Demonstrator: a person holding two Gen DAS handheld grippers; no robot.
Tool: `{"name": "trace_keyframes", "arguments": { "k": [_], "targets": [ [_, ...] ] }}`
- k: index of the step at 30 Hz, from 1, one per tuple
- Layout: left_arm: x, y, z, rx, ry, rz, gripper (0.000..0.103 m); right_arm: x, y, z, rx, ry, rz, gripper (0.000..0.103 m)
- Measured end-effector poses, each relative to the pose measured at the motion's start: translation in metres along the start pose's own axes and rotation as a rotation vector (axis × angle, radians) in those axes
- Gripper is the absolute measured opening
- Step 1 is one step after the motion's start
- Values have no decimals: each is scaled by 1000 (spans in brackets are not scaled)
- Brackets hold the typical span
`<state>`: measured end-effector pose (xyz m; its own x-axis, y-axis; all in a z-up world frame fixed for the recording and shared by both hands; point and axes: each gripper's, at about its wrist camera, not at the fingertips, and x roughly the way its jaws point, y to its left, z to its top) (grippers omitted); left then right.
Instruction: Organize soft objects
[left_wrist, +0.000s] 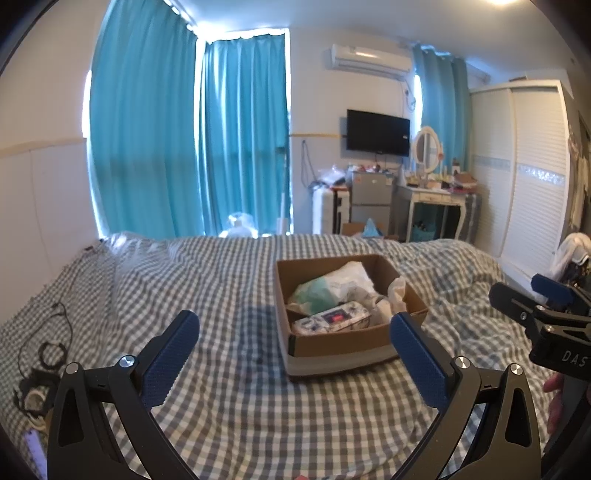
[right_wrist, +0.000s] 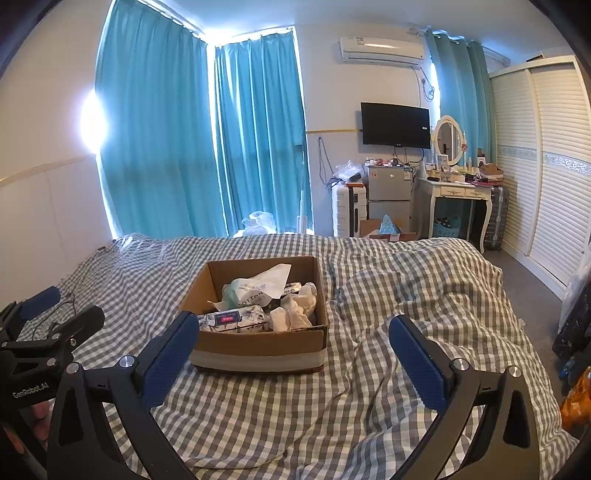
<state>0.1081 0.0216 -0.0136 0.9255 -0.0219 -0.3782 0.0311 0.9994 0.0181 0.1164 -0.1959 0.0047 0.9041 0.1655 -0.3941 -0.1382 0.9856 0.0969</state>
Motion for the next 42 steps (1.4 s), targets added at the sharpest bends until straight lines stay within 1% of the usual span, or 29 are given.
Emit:
{"name": "trace_keyframes", "arguments": {
  "k": [3, 8, 14, 42],
  "targets": [
    [-1, -3, 1, 6, 5, -15, 103, 0, 1, 0, 1, 1, -2, 103],
    [-3, -6, 3, 10, 4, -20, 103, 1, 2, -1, -5, -2, -6, 103],
    [-2, -5, 4, 16, 9, 3, 103, 2, 3, -1, -6, 2, -5, 103],
    [-1, -1, 6, 13, 14, 7, 103, 5, 3, -3, 2, 15, -9, 103]
  ]
}}
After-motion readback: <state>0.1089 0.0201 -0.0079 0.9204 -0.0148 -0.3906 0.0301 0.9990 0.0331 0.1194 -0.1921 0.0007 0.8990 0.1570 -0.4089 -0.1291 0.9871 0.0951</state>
